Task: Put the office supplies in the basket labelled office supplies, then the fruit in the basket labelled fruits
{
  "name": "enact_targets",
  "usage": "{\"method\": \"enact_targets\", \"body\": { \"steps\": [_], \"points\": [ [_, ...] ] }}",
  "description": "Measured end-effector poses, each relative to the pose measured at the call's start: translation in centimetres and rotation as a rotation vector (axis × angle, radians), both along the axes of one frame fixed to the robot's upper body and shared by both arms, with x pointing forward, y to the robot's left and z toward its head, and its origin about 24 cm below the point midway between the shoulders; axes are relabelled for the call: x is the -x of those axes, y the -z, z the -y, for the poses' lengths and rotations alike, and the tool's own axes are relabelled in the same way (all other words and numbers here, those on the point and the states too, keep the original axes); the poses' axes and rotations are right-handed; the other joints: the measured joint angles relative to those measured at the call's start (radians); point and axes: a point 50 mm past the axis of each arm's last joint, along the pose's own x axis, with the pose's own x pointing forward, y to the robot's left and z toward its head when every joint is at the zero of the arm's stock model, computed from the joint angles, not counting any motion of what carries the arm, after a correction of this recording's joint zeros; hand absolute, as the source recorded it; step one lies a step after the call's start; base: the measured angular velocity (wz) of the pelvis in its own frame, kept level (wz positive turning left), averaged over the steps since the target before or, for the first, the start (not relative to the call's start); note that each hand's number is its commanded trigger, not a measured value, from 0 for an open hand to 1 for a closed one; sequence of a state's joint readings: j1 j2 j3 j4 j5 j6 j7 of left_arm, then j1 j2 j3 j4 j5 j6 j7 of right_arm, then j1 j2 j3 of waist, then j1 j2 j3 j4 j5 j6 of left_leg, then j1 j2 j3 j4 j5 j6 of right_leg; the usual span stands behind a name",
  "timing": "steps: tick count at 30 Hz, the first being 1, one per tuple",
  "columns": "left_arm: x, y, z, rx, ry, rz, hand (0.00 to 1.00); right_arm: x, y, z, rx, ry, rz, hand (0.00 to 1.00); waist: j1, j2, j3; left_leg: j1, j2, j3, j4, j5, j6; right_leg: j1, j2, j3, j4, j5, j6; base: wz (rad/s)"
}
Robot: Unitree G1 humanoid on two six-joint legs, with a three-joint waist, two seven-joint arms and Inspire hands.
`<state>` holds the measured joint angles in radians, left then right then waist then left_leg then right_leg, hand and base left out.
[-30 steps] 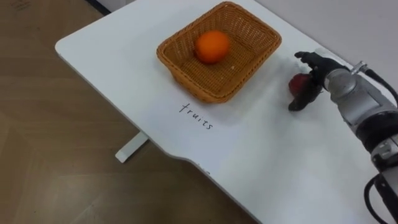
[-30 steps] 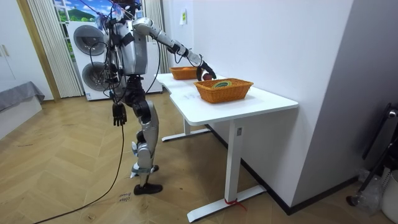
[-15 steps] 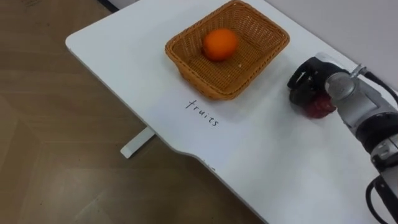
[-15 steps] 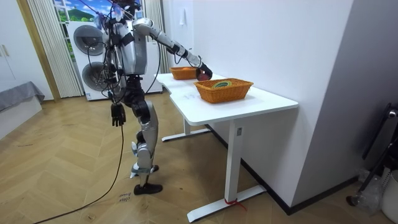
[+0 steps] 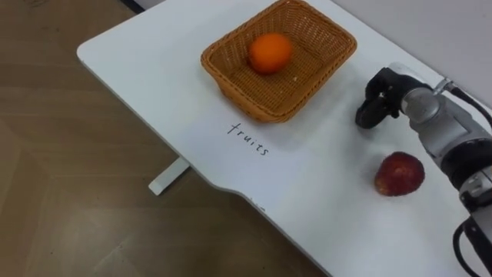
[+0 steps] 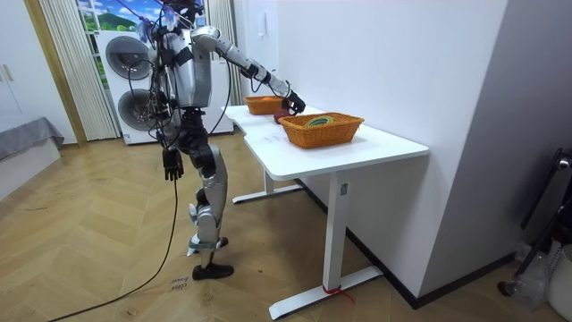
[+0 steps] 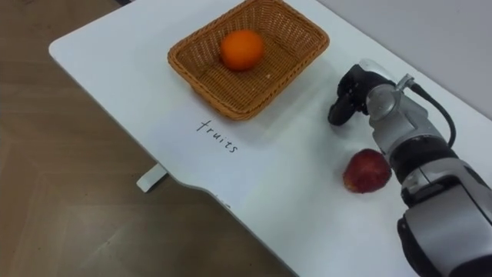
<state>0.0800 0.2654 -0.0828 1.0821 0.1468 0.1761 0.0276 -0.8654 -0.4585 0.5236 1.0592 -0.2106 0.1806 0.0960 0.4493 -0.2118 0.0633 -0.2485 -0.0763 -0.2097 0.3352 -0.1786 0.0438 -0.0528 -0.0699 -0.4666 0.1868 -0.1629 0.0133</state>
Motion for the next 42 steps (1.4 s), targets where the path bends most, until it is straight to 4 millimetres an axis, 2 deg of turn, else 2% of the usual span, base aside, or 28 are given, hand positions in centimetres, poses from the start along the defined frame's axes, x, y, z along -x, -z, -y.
{"method": "enact_targets", "body": {
  "steps": [2,3,4,7,13,17,21,25,30,33,35,36,38,42],
  "points": [
    [0.0,0.0,0.0,0.003,-0.004,0.006,0.0,0.0,0.0,0.0,0.0,-0.004,0.009,1.0,0.0,-0.003,0.0026,0.0,0.001,0.002,0.0,0.0,0.0,0.0,0.0,0.001,0.0,0.0,0.0,-0.04],
    [-0.1,0.0,0.0,0.006,-0.012,0.011,0.0,0.0,-0.1,0.0,0.0,-0.006,0.014,0.72,0.0,-0.004,0.0025,-0.001,0.001,0.003,0.0,0.0,0.0,-0.002,0.0,0.002,0.0,0.0,0.0,0.0],
    [-0.1,0.0,0.0,0.008,-0.016,0.015,0.0,-0.1,-0.1,-0.1,0.0,-0.006,0.018,0.0,0.0,-0.004,0.002,-0.002,0.001,0.003,0.0,0.0,0.0,-0.002,0.0,0.005,0.0,0.0,0.0,0.0],
    [-0.2,0.0,0.0,0.002,-0.017,0.022,0.0,-0.1,-0.1,-0.1,-0.005,-0.003,0.025,0.0,0.002,-0.008,-0.0005,-0.002,0.002,0.005,-0.002,0.0,0.0,-0.006,0.002,0.026,0.0,0.0,0.0,-0.04],
    [-0.2,-0.1,-0.1,-0.017,-0.027,0.042,0.0,-0.1,-0.3,0.0,-0.076,0.023,0.051,0.0,-0.007,-0.01,-0.0019,-0.007,0.003,0.012,-0.001,0.0,0.0,-0.011,0.002,0.026,0.002,0.0,-0.001,-0.02],
    [-0.3,-0.3,-0.2,-0.02,-0.024,0.058,0.0,-0.3,-0.7,0.0,-0.099,0.04,0.093,0.0,-0.013,-0.017,-0.0067,-0.017,0.005,0.011,0.004,0.001,0.0,-0.023,0.001,0.025,0.007,0.001,-0.002,0.01],
    [0.0,-0.4,-0.4,-0.028,-0.027,0.06,0.0,-0.6,-1.8,-1.5,-0.097,-0.029,0.158,0.0,-0.047,-0.019,-0.0085,-0.008,0.008,0.018,0.01,0.0,0.0,-0.023,0.003,0.047,0.016,0.002,-0.001,-0.03],
    [0.3,-0.4,-0.7,-0.032,-0.043,0.061,0.0,-0.2,-1.7,-2.5,-0.113,-0.085,0.19,0.0,-0.068,-0.019,-0.0131,0.002,0.013,0.033,0.01,0.0,0.0,-0.018,0.004,0.058,0.018,0.004,-0.002,-0.1],
    [1.4,-0.3,-0.8,-0.036,-0.059,0.036,0.0,1.1,0.1,-2.5,-0.099,-0.107,0.143,0.0,-0.077,0.004,-0.0274,0.026,0.014,0.047,0.003,-0.002,0.004,-0.001,0.002,0.081,0.019,0.004,-0.002,-0.13],
    [2.5,-0.2,-1.0,-0.037,-0.083,0.009,0.0,1.1,-0.2,-3.0,-0.087,-0.139,0.147,0.0,-0.097,0.014,-0.0366,0.038,0.017,0.056,0.002,-0.002,0.004,0.006,0.003,0.088,0.02,0.005,-0.003,-0.1],
    [3.3,-0.1,-1.1,-0.029,-0.098,-0.011,0.0,1.0,-0.7,-3.1,-0.09,-0.148,0.161,0.0,-0.104,0.019,-0.0393,0.052,0.018,0.061,-0.001,-0.002,0.004,0.017,0.004,0.098,0.019,0.005,-0.003,-0.09],
    [3.7,-0.1,-1.0,-0.028,-0.103,-0.022,0.0,1.0,-0.9,-3.1,-0.103,-0.148,0.171,0.0,-0.117,0.019,-0.0455,0.054,0.019,0.063,-0.001,-0.002,0.004,0.019,0.004,0.101,0.019,0.005,-0.003,-0.06],
    [4.1,0.1,-0.8,-0.023,-0.122,-0.034,0.0,1.1,-1.2,-3.3,-0.121,-0.165,0.182,0.0,-0.121,0.019,-0.0457,0.064,0.023,0.073,-0.005,-0.002,0.004,0.024,0.005,0.109,0.017,0.008,-0.005,-0.12],
    [4.6,0.3,-0.4,-0.014,-0.142,-0.049,0.0,1.9,-0.6,-4.1,-0.143,-0.215,0.148,0.0,-0.142,0.018,-0.0468,0.085,0.028,0.084,-0.011,-0.003,0.004,0.04,0.007,0.114,0.017,0.011,-0.006,-0.08]
  ]
}}
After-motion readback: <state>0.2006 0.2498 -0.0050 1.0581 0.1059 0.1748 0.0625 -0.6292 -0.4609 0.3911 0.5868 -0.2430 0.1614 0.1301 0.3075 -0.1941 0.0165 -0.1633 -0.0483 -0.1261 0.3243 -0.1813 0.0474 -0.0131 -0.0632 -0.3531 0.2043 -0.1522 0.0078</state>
